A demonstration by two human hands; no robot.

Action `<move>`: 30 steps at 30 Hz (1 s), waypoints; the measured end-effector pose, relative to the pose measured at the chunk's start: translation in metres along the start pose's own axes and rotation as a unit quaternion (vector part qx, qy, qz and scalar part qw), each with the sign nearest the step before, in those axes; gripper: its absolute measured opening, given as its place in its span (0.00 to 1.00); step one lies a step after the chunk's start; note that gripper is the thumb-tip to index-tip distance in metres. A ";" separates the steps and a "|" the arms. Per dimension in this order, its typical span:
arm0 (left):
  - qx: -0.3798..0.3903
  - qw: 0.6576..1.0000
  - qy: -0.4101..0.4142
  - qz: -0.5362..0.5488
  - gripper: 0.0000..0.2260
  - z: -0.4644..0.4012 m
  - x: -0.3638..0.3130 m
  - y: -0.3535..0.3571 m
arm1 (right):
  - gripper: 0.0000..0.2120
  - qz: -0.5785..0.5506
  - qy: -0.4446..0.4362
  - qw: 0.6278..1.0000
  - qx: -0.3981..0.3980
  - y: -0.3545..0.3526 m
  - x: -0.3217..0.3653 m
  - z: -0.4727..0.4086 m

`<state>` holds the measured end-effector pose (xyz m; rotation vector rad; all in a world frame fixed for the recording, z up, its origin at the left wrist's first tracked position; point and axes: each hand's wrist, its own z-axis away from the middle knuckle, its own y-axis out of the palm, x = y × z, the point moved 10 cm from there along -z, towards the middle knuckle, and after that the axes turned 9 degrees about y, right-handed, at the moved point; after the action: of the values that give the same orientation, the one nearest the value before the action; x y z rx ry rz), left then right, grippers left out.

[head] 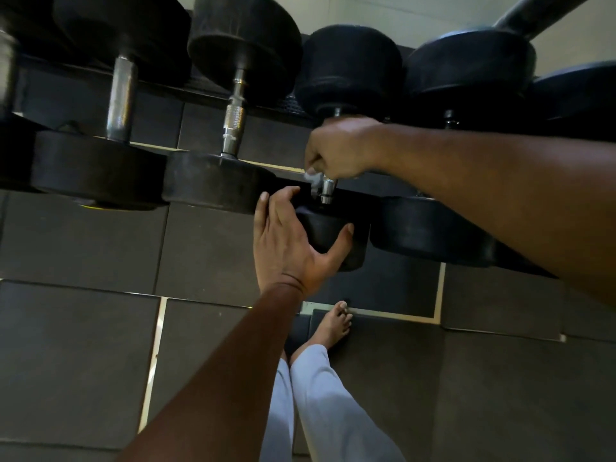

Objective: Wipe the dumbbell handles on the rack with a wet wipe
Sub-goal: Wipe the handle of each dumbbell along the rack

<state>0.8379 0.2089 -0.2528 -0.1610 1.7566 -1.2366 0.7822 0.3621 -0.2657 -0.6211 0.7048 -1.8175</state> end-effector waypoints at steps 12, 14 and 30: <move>-0.011 0.999 0.004 0.032 0.41 0.001 0.001 -0.001 | 0.06 -0.070 -0.016 0.991 0.112 0.031 0.012 0.009; -0.006 0.999 0.005 0.032 0.42 0.001 0.001 0.000 | 0.04 -0.116 -0.009 0.988 0.104 0.033 0.008 0.010; 0.034 0.998 0.008 0.046 0.39 0.011 -0.037 -0.020 | 0.08 -0.609 0.149 0.772 -0.107 0.019 -0.107 0.113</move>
<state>0.8585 0.2130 -0.2147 -0.0321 1.7140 -1.2318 0.9076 0.4381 -0.2102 -1.1035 0.7830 -3.1243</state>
